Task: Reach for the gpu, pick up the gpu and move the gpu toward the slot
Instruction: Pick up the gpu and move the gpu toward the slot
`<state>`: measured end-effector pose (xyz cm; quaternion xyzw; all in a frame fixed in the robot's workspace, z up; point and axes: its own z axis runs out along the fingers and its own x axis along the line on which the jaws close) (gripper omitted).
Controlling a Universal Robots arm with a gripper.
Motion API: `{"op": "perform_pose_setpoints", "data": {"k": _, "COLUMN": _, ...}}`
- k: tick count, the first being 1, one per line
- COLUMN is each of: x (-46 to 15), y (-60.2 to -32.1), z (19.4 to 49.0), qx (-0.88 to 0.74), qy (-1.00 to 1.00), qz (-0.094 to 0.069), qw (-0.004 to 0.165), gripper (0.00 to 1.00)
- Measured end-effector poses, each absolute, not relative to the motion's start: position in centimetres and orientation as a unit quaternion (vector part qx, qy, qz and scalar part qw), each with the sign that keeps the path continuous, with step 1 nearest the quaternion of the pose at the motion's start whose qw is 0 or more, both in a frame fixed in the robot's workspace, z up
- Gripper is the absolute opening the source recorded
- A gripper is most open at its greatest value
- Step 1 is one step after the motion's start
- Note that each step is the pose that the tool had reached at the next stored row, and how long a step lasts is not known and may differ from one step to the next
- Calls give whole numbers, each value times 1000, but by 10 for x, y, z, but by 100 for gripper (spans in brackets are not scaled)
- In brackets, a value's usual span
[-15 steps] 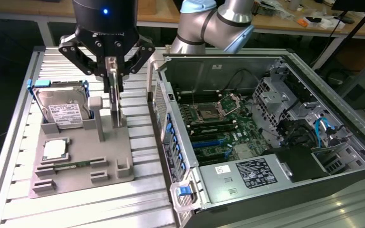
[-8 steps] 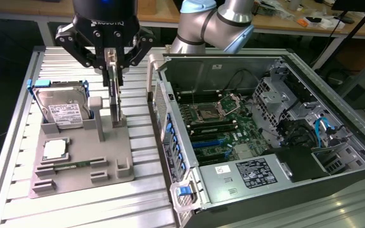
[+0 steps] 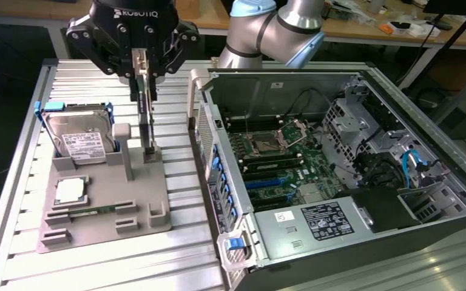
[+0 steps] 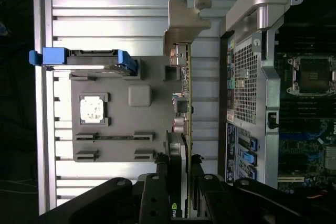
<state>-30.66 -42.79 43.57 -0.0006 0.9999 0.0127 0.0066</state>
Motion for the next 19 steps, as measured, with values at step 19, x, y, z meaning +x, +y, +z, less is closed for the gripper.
{"op": "perform_pose_setpoints", "data": {"k": 19, "x": -270, "y": -435, "z": 437, "qx": 0, "qy": 1000, "qz": 13, "qw": 2, "gripper": 27}}
